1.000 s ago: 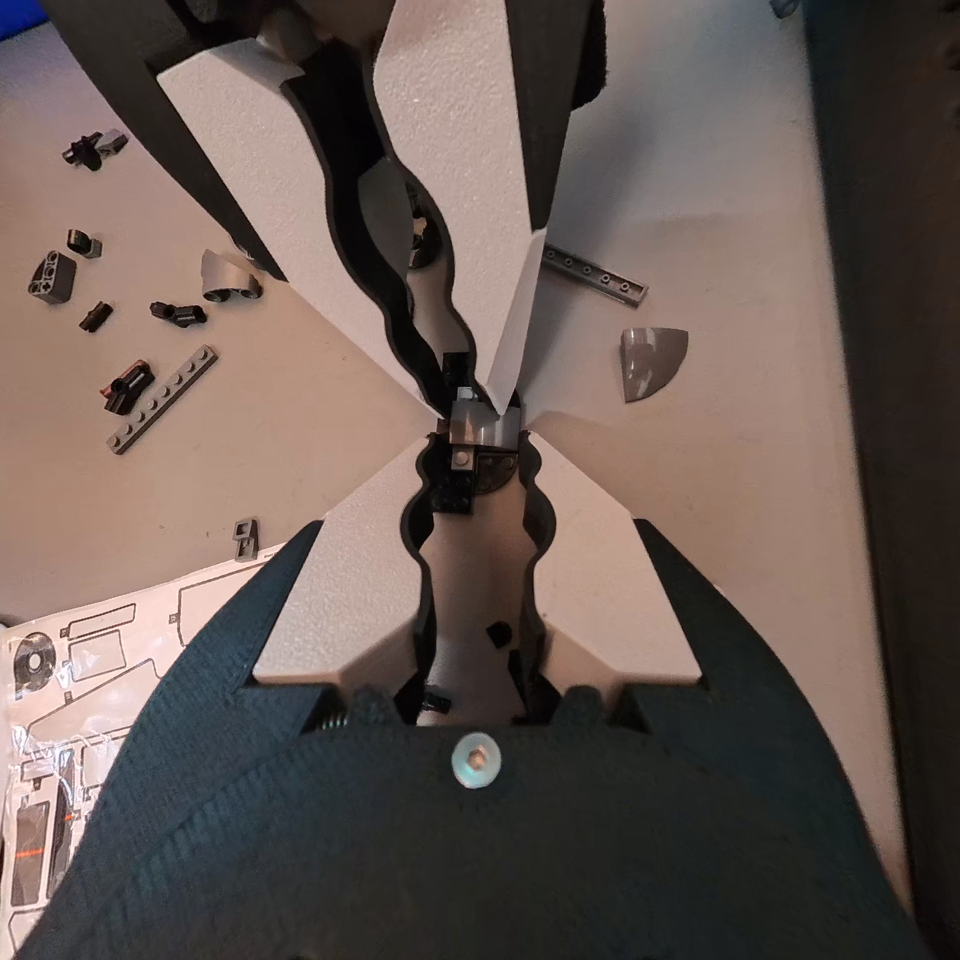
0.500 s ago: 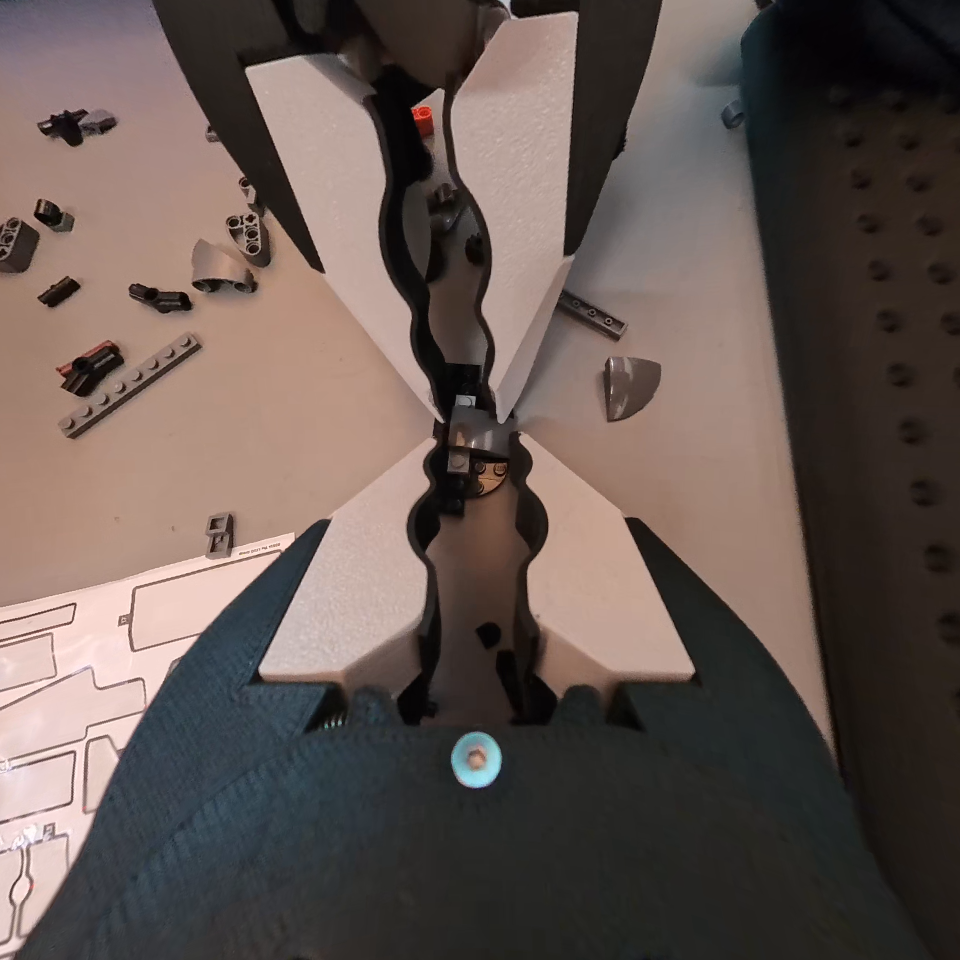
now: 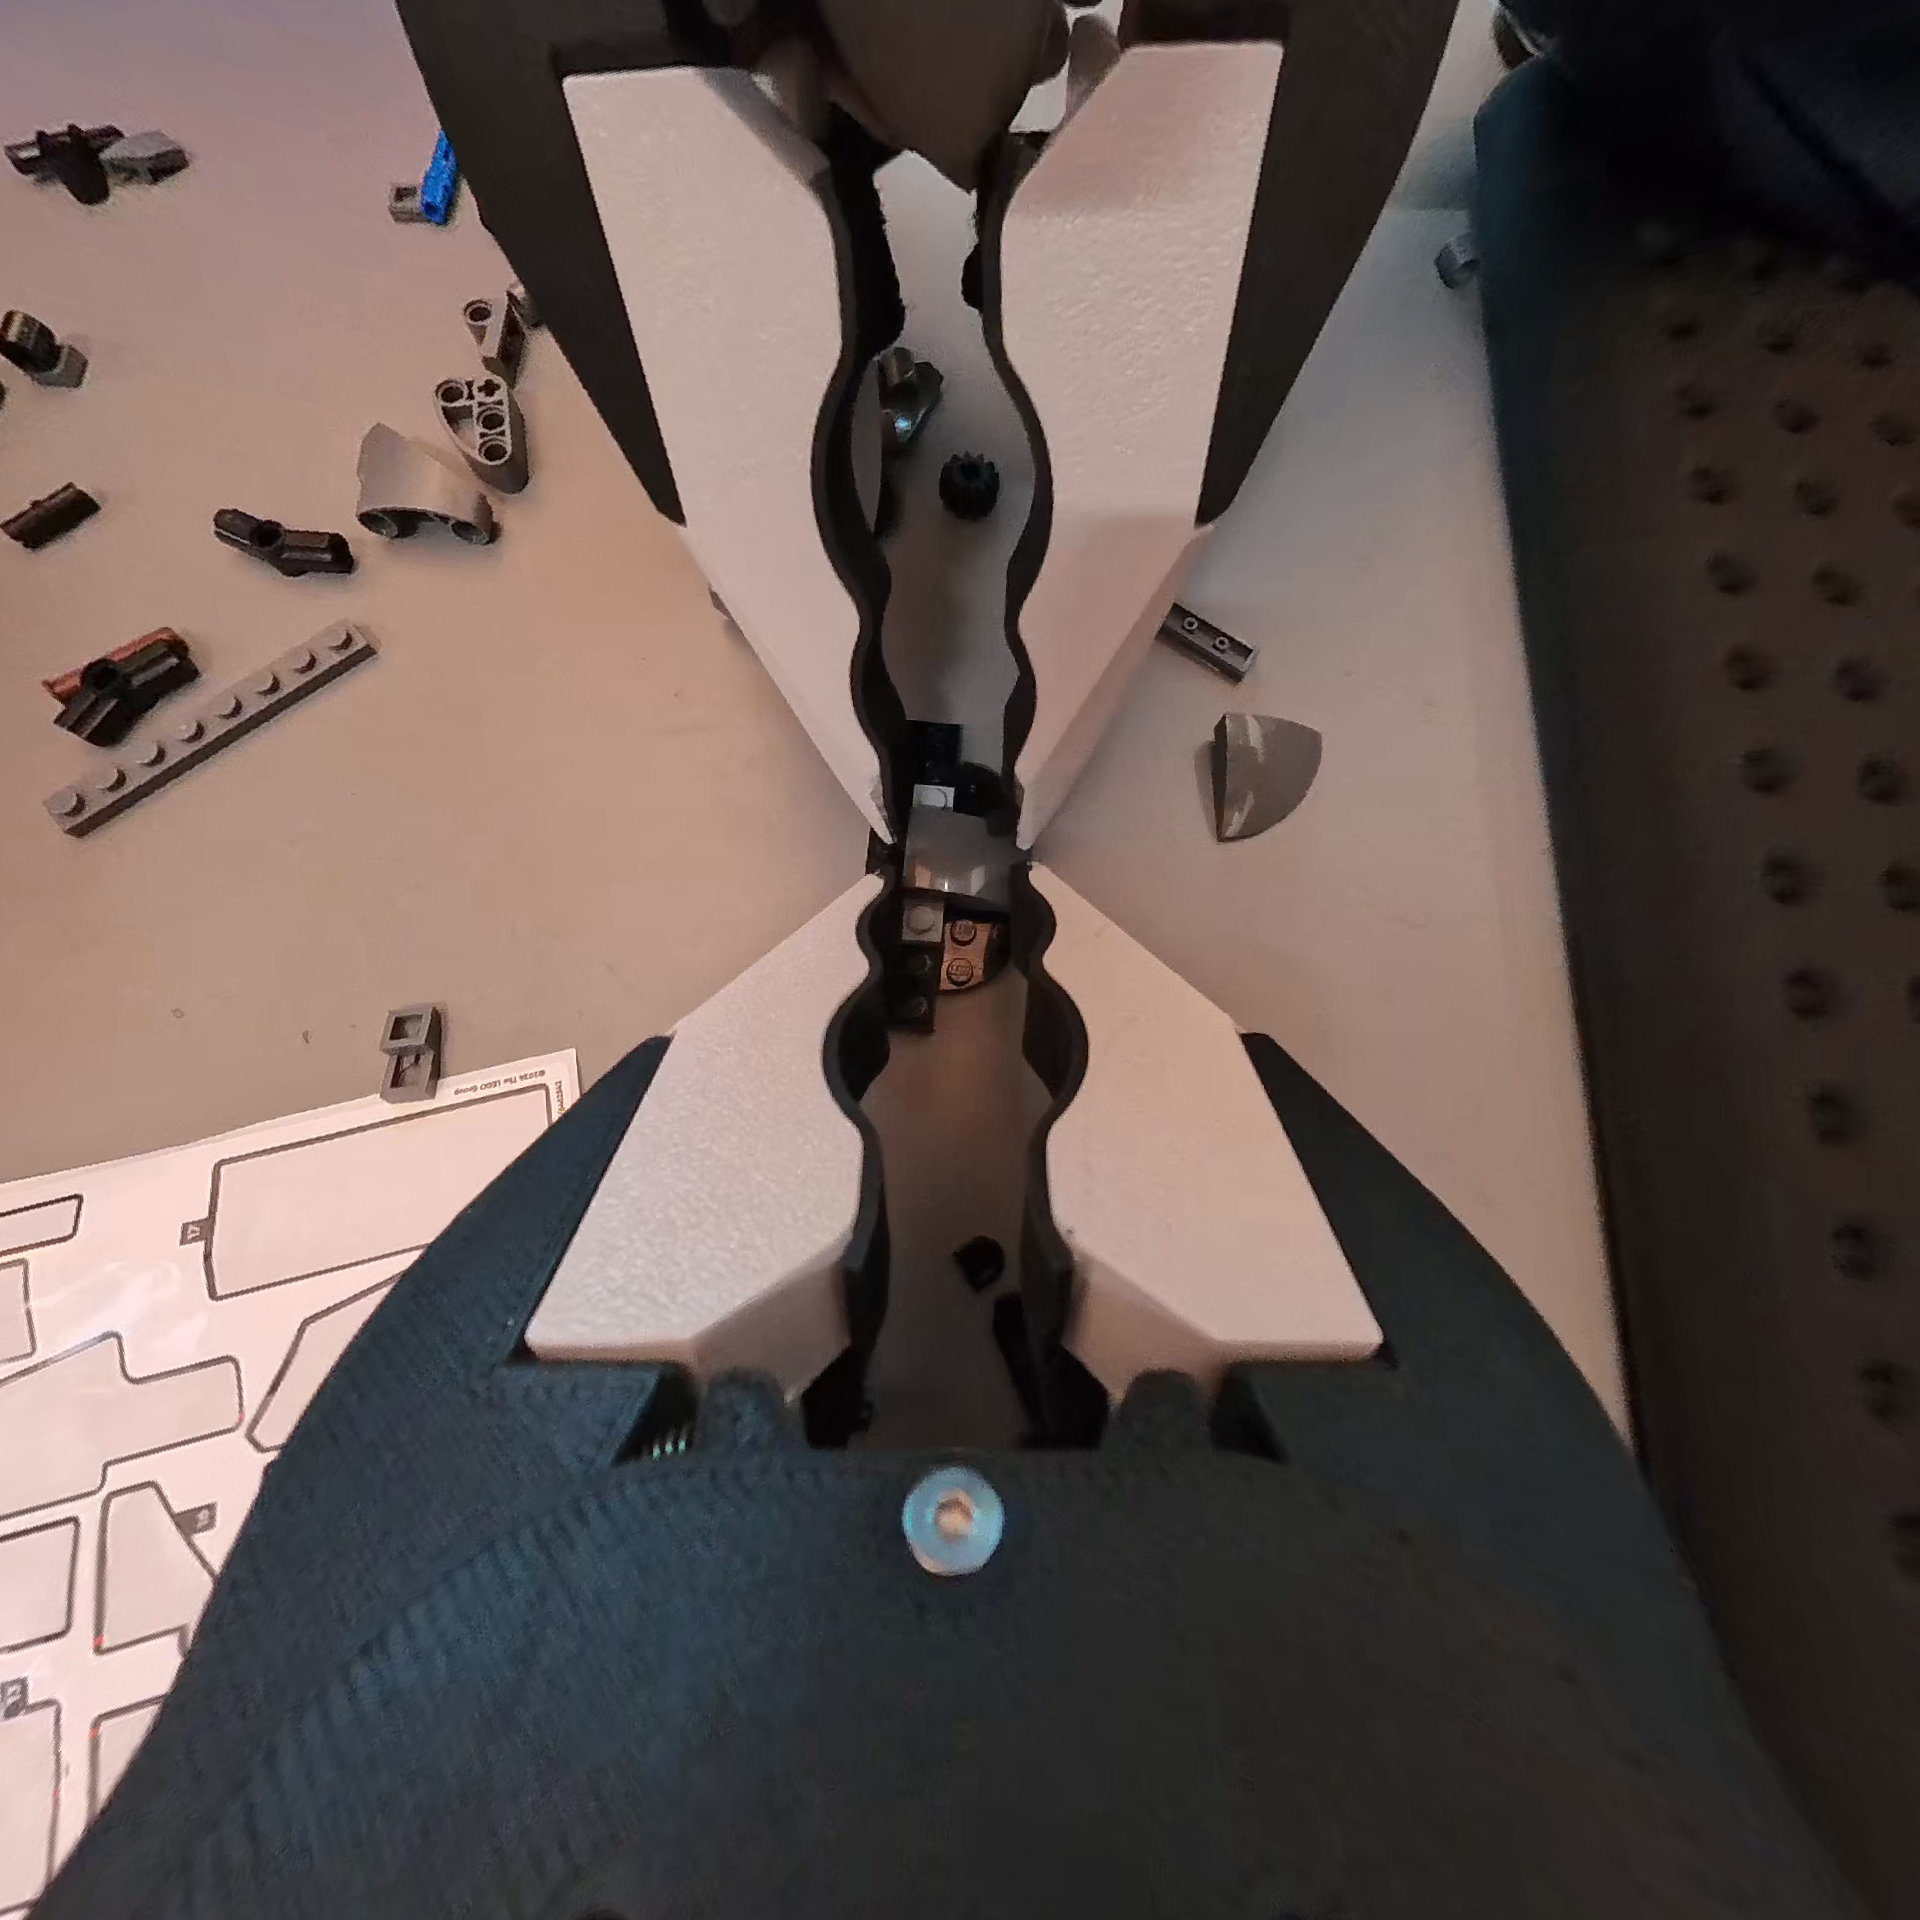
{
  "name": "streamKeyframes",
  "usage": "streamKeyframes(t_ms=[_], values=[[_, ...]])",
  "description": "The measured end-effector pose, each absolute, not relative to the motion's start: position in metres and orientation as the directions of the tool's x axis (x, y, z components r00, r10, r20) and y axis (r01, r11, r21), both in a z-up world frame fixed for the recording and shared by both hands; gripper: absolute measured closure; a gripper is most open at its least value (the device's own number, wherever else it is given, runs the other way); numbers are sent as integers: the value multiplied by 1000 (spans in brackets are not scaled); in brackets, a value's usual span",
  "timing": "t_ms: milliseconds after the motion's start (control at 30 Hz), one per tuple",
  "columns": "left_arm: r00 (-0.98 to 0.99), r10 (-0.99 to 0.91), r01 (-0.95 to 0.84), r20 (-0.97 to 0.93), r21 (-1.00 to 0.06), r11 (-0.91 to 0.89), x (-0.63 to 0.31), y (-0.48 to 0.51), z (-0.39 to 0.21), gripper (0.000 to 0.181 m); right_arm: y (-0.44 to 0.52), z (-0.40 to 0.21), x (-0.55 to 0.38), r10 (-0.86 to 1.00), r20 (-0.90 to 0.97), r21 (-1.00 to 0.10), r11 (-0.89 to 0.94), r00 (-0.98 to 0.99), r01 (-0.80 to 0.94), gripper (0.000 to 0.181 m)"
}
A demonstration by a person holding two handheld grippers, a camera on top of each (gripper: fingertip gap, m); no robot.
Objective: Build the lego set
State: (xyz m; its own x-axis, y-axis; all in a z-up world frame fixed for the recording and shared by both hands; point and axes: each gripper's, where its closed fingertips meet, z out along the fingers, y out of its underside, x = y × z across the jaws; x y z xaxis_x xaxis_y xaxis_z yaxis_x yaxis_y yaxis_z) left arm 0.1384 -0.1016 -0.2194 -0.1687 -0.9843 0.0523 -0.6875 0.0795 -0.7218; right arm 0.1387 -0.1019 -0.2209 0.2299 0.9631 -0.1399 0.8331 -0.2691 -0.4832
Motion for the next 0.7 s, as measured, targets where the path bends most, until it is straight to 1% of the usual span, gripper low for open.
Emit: streamKeyframes(t_ms=[700], values=[[-175, -985, -689, 6, -715, 118, 139, -102, -220, 164, -102, -221, 139, 963, -140, -481, -268, 229, 835, 164]])
